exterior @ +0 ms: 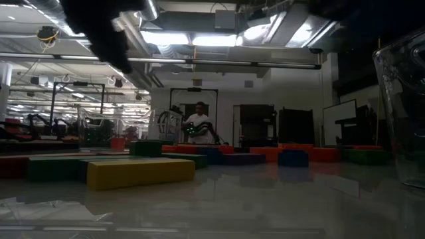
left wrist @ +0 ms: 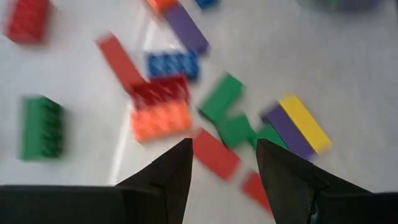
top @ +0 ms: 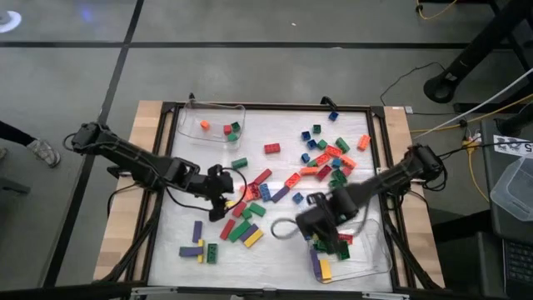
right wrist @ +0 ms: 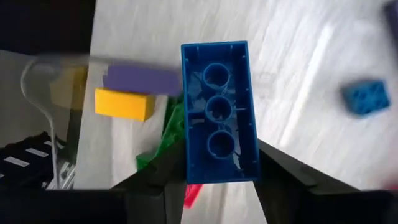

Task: Sort blocks by size
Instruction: Put the rectangular blue game piece into the bottom transparent bin, then put the rectangular violet block into the bottom transparent bin

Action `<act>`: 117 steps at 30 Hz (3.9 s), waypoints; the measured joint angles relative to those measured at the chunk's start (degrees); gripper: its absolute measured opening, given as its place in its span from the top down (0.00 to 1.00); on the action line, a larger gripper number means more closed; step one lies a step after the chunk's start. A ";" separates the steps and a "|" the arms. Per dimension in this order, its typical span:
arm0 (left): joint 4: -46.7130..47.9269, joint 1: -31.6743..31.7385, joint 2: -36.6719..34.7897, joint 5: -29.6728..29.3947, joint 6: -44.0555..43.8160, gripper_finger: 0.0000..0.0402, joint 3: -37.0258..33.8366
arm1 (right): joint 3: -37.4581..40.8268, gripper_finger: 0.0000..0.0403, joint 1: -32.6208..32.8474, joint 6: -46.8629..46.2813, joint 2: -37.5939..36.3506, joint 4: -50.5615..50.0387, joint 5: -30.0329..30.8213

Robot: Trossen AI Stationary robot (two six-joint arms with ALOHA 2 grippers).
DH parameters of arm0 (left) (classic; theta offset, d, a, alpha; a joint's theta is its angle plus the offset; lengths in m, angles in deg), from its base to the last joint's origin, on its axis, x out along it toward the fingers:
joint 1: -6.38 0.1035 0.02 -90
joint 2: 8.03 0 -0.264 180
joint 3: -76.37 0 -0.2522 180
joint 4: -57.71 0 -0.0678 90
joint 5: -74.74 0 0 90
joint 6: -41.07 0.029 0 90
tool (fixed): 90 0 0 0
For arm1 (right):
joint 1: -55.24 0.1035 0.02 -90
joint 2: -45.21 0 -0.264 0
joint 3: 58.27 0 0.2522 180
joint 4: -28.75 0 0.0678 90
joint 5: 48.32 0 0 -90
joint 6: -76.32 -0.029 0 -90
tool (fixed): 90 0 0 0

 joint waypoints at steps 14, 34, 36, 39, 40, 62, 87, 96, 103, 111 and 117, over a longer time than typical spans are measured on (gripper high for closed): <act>13.47 -7.26 0.00 9.32 -24.88 0.59 0.02 | 0.00 0.51 14.05 -21.07 0.13 -0.60 5.72; 8.58 -28.96 4.02 17.15 -45.27 0.59 0.04 | 0.00 0.43 14.85 -27.58 0.20 -0.31 7.02; 8.12 -31.03 5.19 17.16 -45.08 0.59 0.04 | 0.00 0.43 14.86 -27.58 0.20 -0.32 7.01; 8.73 -33.26 7.51 17.13 -43.01 0.59 0.04 | 0.00 0.43 14.86 -27.57 0.22 -0.16 7.04; 8.87 -33.81 8.30 17.13 -42.20 0.59 0.04 | 0.00 0.43 14.86 -27.57 0.22 0.03 7.15; 8.30 -35.44 16.57 16.89 -44.28 0.59 0.04 | 0.00 0.43 14.86 -27.57 0.24 4.59 8.18; 10.20 -35.42 16.62 16.86 -46.47 0.59 4.39 | 0.00 0.43 14.86 -27.05 0.24 6.31 8.27; 11.86 -35.19 16.61 12.06 -48.21 0.59 5.25 | 0.00 0.43 14.86 -27.04 0.24 6.75 8.40; 11.43 -33.87 16.61 11.41 -47.98 0.59 5.25 | 0.00 0.43 14.86 -27.05 0.24 6.98 9.00; 10.93 -32.82 16.61 7.82 -46.71 0.59 5.25 | 0.00 0.43 14.86 -27.03 0.24 6.98 10.59; 8.24 -32.77 16.61 4.83 -46.38 0.59 4.81 | 0.00 0.43 14.86 -27.03 0.24 6.97 10.61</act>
